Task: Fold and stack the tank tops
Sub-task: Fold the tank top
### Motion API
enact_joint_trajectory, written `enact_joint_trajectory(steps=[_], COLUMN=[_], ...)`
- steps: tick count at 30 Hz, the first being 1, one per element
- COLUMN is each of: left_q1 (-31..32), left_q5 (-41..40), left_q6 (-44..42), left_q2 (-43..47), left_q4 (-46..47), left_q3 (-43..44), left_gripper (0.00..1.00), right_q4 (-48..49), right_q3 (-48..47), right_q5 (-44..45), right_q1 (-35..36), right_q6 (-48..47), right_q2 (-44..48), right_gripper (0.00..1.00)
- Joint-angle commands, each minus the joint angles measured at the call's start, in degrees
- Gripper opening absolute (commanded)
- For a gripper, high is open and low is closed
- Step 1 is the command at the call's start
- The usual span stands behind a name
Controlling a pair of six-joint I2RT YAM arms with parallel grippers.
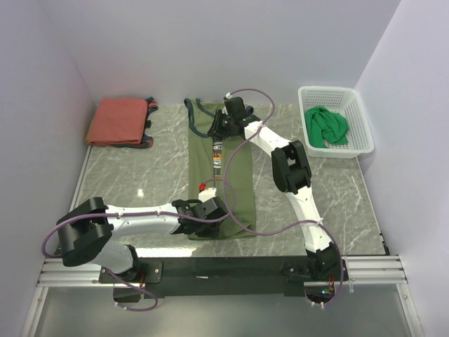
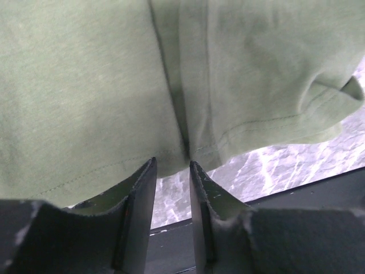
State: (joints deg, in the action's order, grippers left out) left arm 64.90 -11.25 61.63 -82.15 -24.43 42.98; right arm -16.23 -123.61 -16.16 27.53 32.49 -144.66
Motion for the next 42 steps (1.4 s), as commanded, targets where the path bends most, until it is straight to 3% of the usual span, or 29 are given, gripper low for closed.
enact_joint_trajectory(steps=[1,14,23,32,42], left_q1=[0.7,2.5,2.6,2.6,2.2], left_q5=[-2.0,-5.9,-6.8,-7.0,-11.6], left_q6=[-0.6,0.8,2.2,3.7,8.0], left_q2=[-1.4,-4.8,-0.8,-0.6,9.0], left_q4=[-0.4,-3.7,-3.2,-3.3,-8.0], left_q3=[3.2,5.4,3.4,1.9,0.3], left_gripper=[0.35,0.21,0.26,0.23,0.24], right_q4=[2.3,2.7,3.2,2.8,2.5], right_q3=[0.0,1.1,1.3,1.5,1.9], right_q5=[-0.5,-0.5,-0.8,-0.9,-0.5], right_q1=[0.5,0.7,0.7,0.9,1.1], right_q6=[0.4,0.4,0.4,0.2,0.3], right_q2=[0.1,0.3,0.2,0.3,0.3], right_gripper=[0.36,0.36,0.36,0.36,0.36])
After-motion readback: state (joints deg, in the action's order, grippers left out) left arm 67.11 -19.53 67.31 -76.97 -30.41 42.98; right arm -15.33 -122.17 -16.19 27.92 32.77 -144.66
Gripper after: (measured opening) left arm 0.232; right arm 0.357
